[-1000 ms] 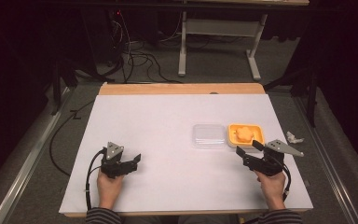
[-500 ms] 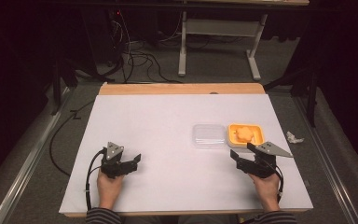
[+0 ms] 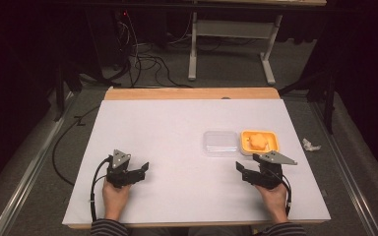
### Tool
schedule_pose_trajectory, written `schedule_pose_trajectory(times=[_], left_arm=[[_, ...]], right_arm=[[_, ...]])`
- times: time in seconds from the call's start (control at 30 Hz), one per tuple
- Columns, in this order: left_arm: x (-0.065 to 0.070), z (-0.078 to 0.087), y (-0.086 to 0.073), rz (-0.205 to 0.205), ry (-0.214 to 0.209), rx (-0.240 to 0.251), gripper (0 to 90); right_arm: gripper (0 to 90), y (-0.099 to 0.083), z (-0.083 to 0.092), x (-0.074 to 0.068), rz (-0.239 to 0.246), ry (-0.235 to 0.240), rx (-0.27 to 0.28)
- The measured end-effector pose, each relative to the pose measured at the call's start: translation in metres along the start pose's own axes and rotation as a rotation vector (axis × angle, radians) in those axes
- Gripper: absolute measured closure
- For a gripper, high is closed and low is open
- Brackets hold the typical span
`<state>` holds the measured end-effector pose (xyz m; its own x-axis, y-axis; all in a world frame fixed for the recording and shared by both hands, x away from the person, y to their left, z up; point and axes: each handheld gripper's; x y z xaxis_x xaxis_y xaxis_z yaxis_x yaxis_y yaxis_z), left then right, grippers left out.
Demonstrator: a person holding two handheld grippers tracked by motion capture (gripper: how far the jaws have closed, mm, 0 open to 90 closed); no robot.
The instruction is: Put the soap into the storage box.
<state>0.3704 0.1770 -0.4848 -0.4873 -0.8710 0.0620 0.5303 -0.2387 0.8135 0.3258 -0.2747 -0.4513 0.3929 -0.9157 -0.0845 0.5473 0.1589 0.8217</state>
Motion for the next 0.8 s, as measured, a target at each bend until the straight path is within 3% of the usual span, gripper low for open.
schedule_pose_trajectory(times=[0.27, 0.8], left_arm=[[0.000, 0.000, 0.000, -0.002, -0.001, -0.002, 21.2], [0.000, 0.000, 0.000, -0.002, -0.001, -0.001, 21.2]], right_arm=[[25.3, -0.006, -0.008, -0.005, 0.003, 0.002, -0.039], [27.1, -0.011, -0.021, -0.013, 0.053, -0.010, -0.103]])
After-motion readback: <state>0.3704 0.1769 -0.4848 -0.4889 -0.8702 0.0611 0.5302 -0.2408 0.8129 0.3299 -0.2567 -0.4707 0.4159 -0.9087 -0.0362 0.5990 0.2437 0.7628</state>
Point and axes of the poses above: each handheld gripper's, and its own axes: z roughly backward along the jaws, y roughly out of its top, x roughly to its right, and after that the axes turned 2 degrees about -x, right-handed
